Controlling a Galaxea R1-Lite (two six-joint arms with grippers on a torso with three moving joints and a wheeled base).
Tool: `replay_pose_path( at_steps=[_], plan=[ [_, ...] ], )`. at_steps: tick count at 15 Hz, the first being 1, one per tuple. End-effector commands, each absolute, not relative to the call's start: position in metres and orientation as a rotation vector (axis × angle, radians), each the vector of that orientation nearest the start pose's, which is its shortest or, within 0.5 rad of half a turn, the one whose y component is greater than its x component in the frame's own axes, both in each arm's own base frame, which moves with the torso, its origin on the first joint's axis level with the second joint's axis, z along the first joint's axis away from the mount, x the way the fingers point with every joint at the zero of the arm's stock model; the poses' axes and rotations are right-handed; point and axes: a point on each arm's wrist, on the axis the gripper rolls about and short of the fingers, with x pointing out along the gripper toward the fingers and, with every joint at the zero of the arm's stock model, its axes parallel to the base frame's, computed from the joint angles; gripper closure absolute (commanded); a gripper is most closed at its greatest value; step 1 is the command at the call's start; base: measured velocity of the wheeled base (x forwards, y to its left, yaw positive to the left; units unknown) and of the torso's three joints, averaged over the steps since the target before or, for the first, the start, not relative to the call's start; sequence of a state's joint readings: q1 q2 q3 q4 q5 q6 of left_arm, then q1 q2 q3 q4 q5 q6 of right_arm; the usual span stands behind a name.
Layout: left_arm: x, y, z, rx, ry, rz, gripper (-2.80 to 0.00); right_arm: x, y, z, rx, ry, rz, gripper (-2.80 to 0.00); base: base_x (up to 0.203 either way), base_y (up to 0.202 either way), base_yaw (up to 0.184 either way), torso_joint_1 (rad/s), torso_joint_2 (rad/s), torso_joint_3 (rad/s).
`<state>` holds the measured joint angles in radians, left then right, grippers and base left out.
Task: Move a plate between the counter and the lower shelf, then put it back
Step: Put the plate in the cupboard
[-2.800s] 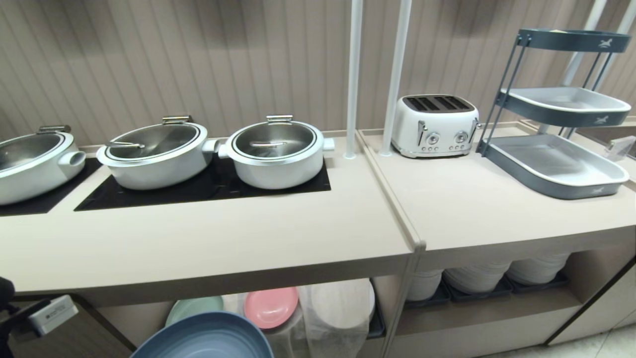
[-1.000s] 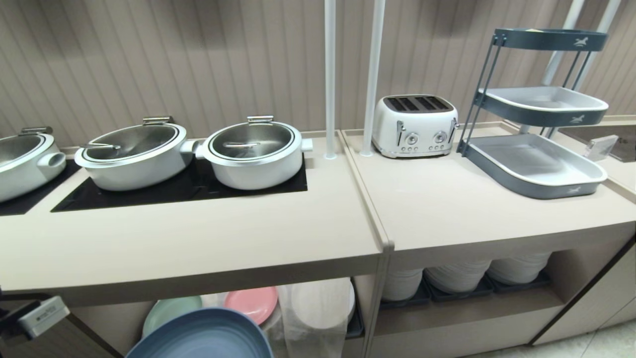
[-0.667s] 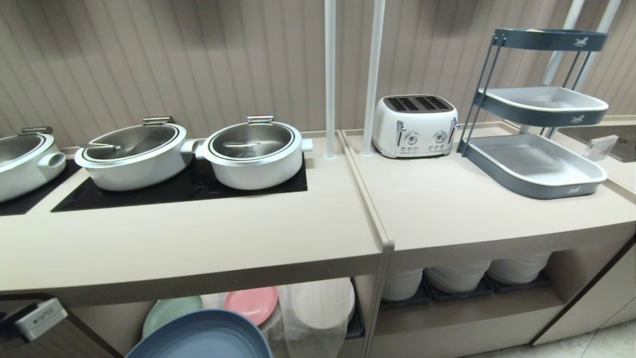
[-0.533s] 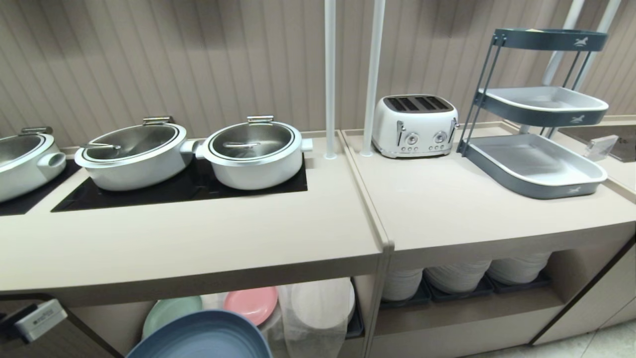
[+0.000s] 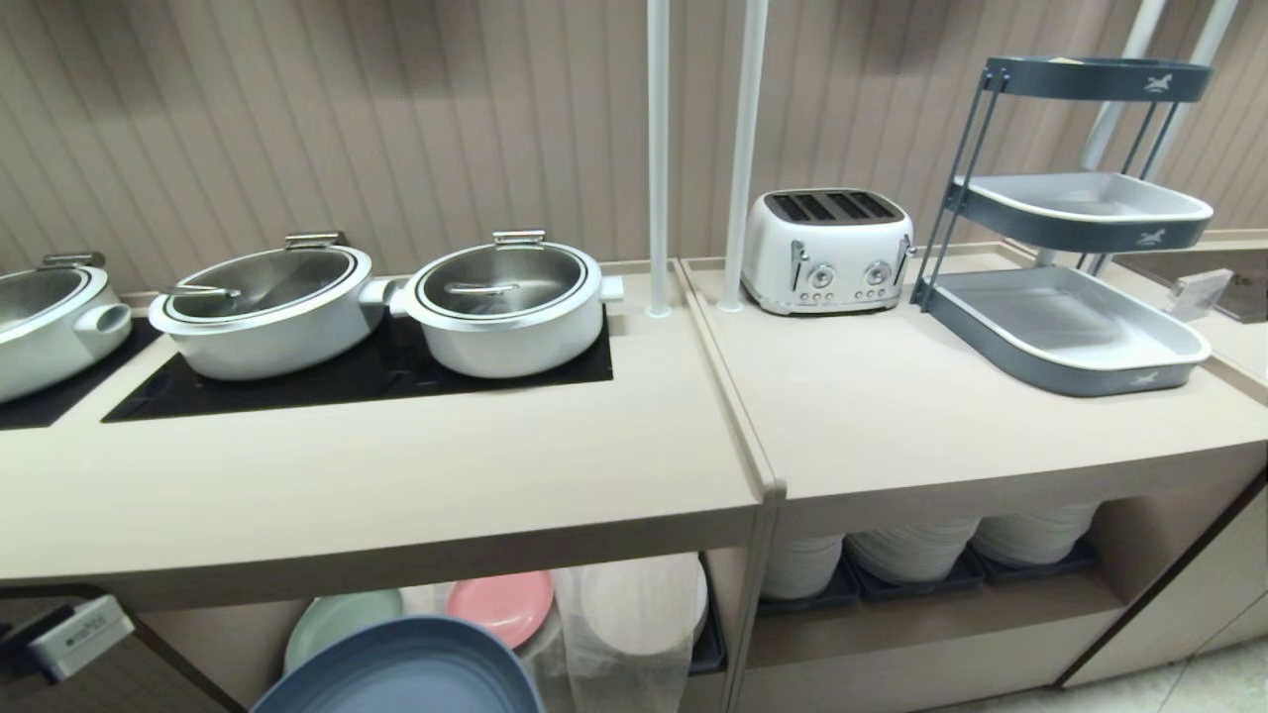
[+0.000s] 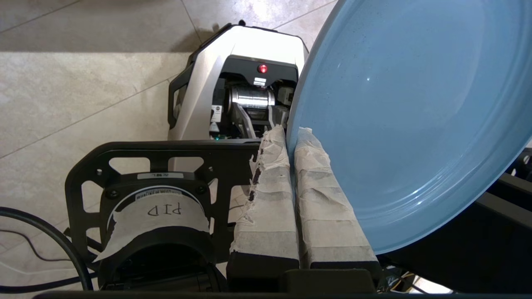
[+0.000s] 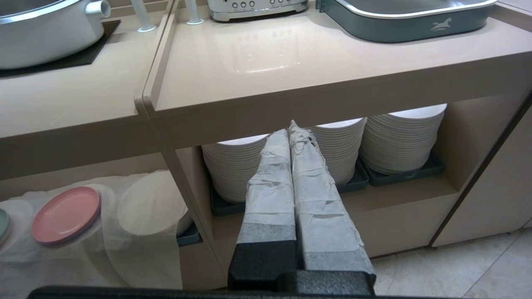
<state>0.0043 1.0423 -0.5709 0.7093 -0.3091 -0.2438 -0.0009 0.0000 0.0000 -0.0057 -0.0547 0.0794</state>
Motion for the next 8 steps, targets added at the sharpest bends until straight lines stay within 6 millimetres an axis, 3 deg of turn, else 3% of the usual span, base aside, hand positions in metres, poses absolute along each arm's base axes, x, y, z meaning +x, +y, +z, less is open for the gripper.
replay_pose_path(
  at_steps=[1, 8],
  plan=[
    [0.0768, -0.0065, 0.1528, -0.401, 1.208, -0.123, 0.0, -0.0228, -0.0012, 0.0761, 0.08, -0.008, -0.056, 0.0, 0.0, 0.0, 0.0, 0.0, 0.0, 0.0],
    [0.0757, -0.0065, 0.1534, -0.4, 1.201, -0.125, 0.0, -0.0228, -0.0012, 0.0761, 0.081, -0.008, -0.055, 0.0, 0.0, 0.0, 0.0, -0.04, 0.09, 0.047]
  ],
)
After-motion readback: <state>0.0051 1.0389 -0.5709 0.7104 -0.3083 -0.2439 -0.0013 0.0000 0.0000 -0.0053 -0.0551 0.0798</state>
